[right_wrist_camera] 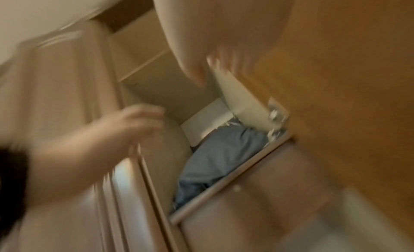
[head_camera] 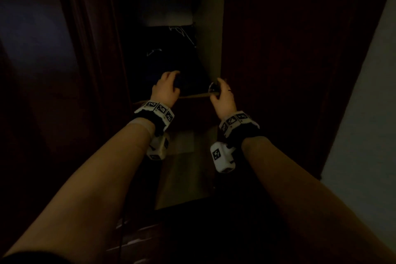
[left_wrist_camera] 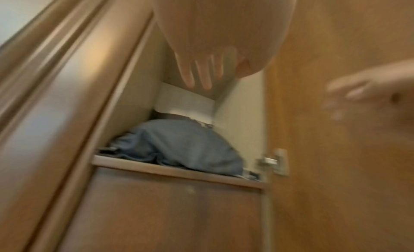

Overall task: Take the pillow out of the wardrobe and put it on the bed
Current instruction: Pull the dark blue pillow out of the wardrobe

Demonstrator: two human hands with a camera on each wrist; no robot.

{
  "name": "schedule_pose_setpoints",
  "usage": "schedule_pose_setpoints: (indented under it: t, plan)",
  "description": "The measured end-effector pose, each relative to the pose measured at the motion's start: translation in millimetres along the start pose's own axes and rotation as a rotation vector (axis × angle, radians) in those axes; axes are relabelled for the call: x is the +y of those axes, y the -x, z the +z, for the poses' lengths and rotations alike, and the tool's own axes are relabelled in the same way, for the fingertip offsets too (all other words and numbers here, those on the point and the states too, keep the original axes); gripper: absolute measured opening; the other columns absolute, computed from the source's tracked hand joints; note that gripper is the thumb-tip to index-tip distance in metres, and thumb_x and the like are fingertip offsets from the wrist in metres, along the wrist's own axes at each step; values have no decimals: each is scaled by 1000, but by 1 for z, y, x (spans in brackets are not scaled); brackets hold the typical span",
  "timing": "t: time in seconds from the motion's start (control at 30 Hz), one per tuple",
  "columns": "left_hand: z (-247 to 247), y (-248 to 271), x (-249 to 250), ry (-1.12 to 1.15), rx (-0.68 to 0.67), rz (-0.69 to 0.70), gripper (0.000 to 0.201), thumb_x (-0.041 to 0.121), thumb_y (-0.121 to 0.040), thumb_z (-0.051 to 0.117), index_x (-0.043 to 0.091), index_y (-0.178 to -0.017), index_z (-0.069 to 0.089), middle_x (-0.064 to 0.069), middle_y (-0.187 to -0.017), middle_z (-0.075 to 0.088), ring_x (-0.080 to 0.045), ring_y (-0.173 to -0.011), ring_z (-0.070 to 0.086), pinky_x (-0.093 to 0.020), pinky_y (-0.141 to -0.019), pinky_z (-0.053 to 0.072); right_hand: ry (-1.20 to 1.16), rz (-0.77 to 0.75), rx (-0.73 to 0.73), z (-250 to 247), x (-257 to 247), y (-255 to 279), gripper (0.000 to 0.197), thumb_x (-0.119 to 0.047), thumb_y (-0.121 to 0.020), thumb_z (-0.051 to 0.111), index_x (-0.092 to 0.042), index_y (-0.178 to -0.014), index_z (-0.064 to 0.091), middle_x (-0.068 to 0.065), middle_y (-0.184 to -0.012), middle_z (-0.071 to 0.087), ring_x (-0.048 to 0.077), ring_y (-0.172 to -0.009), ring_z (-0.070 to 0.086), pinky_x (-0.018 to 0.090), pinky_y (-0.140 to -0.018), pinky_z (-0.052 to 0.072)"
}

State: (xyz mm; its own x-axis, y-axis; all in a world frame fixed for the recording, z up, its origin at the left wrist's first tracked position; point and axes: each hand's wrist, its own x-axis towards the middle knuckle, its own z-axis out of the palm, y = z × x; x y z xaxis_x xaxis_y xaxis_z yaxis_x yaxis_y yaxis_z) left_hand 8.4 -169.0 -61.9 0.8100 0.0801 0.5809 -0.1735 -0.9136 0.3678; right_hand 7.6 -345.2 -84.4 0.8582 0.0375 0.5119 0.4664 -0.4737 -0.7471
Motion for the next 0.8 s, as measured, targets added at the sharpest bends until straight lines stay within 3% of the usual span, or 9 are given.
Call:
schedule_pose_setpoints:
  t: [0.13,0.33,0.43,0.53,0.67,0.73,0.8]
  plan:
    - [2,-42,-49,60,-12,-94,60,11,-88,49,18,-144,28,-15,-150,29,-36,-132,39,-49,-110,35,-153,191,-152,49,3,-64,56,-14,-98,40,-14,-150,19,11,-154,29,30,-138,35,34,-110,33]
    - [17,-111,-97,95,-59,-214,63,13,-89,49,20,-146,22,-18,-151,27,-38,-132,37,-50,-109,37,-208,254,-144,102,15,-150,53,-13,-100,35,-9,-150,17,12,-156,25,28,-142,30,33,-115,26]
    - [31,-135,-114,105,-83,-345,69,20,-89,53,21,-148,16,-22,-151,24,-42,-134,33,-53,-110,33,-195,274,-126,121,28,-181,53,-13,-100,35,-7,-150,17,13,-156,26,29,-141,31,32,-114,26]
    - [44,-153,-125,121,-110,-481,79,34,-89,57,24,-149,7,-25,-154,15,-46,-138,22,-57,-113,26,-58,270,-84,136,38,-205,59,-19,-98,42,-7,-150,17,14,-157,21,31,-143,25,37,-117,22]
    - [53,-173,-140,242,-96,-623,106,40,-79,69,24,-149,-9,-25,-154,11,-45,-140,21,-57,-113,25,306,352,-123,144,52,-224,83,-43,-91,53,-13,-151,4,11,-161,3,34,-148,1,46,-120,5]
    - [53,-180,-150,330,-96,-668,119,37,-74,75,19,-148,-16,-22,-155,15,-39,-141,23,-53,-115,25,285,406,-175,147,56,-228,94,-46,-88,56,-11,-151,-4,15,-160,5,33,-148,4,47,-120,6]
    - [51,-183,-155,405,-120,-685,122,30,-72,79,13,-148,-15,-16,-157,15,-34,-143,21,-50,-117,24,272,434,-179,148,61,-234,86,-42,-88,57,-8,-150,7,18,-156,20,33,-144,19,46,-119,13]
